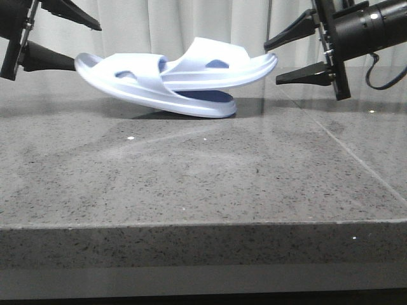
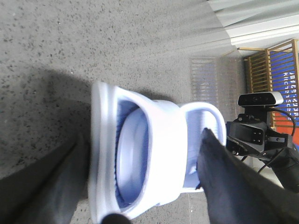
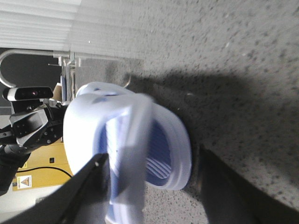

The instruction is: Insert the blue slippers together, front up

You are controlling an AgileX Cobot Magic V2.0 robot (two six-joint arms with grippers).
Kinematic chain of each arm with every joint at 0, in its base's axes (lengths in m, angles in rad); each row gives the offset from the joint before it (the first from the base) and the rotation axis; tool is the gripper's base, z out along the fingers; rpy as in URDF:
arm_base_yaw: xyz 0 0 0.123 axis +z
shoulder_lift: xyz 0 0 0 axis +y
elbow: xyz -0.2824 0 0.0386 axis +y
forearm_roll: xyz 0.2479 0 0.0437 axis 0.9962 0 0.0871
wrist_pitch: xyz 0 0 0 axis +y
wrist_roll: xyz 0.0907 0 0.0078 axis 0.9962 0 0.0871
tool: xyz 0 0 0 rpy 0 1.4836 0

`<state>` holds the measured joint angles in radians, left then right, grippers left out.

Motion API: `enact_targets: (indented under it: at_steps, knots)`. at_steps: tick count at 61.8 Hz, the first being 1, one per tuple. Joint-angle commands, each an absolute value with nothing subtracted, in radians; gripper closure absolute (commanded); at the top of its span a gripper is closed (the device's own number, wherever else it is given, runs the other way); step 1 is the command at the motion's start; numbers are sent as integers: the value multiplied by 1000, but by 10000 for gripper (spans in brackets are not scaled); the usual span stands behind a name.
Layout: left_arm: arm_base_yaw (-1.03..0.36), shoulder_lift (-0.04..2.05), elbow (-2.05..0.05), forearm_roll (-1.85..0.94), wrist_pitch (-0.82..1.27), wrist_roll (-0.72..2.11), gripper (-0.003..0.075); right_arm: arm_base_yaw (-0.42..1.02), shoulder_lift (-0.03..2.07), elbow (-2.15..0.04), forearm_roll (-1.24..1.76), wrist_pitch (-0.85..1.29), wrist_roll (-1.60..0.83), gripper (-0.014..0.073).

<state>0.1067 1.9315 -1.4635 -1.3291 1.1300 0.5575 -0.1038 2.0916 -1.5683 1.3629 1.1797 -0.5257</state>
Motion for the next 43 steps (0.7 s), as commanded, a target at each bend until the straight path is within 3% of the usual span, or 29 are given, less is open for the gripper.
enact_targets:
  at_steps: [1,10,32,38,43]
  knots:
    - [121,1874,-1489,-1392,1182,563,202,-127,2022,-1591,1415,1256,-533,150]
    - [151,1874,-1489,-1360,1213,563,122,-138,2012,-1591,1392,1252,-533,150]
    - [260,1847,-1489,-1273,1269,563,124,-143,1979,-1738,1082,1246,-444,155]
    - [275,1822,-1489,-1235,1264,563,179,-143,1955,-1772,1002,1228,-435,157]
    - [279,1799,-1489,-1195,1248,563,281,-142,1921,-1779,932,1205,-433,165]
